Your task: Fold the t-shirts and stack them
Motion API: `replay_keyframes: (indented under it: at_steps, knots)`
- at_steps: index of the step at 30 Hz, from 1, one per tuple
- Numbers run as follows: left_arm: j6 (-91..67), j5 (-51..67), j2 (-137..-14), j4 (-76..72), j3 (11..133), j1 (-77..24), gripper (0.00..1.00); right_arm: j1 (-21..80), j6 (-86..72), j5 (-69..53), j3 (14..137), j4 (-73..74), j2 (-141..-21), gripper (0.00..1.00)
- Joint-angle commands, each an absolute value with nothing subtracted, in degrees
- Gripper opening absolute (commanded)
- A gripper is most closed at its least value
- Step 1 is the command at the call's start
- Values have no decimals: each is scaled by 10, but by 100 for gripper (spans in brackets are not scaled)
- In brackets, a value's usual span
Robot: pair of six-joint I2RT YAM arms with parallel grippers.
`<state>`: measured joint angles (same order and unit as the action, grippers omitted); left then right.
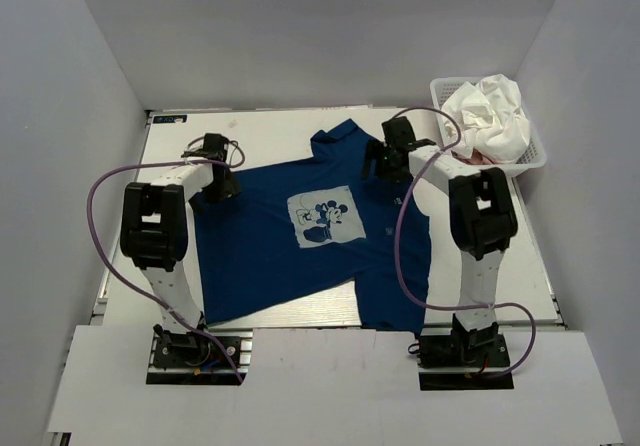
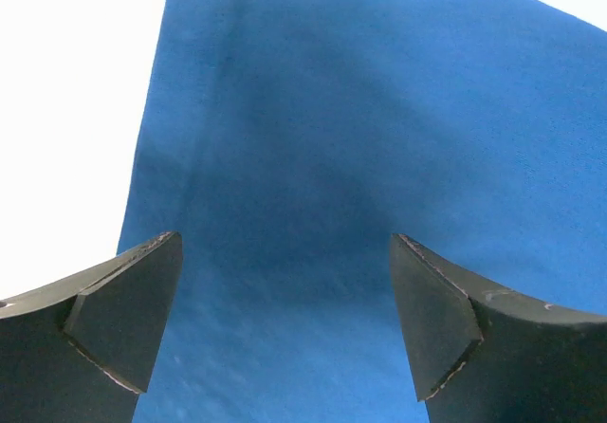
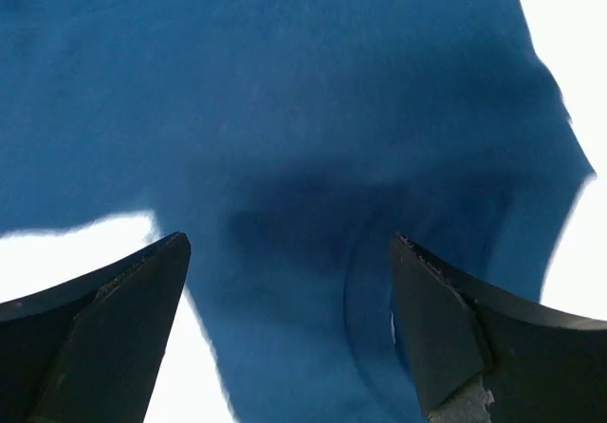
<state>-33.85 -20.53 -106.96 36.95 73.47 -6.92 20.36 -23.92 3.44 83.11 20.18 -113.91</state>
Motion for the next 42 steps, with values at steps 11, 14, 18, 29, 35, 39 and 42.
replay_keyframes:
  at_steps: [11,14,18,29,35,39,42]
  knots:
    - [-277,-121,-1313,375,1006,-36,100,114,-224,-12,1028,247,-1333,90]
    - [-255,-87,-1390,390,1109,-36,100,87,-228,-29,1077,268,-1365,90]
    - [-236,-58,-1458,402,1221,-36,100,69,-210,-39,1157,268,-1407,90]
    - [-206,24,-1336,380,1283,-36,100,119,56,-123,1119,196,-1233,90]
    - [-294,-82,-1083,388,904,-41,100,207,10,-77,812,70,-1027,90]
    - [-438,-151,-952,450,736,-36,100,241,-75,-19,684,38,-927,90]
    - [-491,-163,-877,449,609,-28,100,282,-92,46,643,93,-870,90]
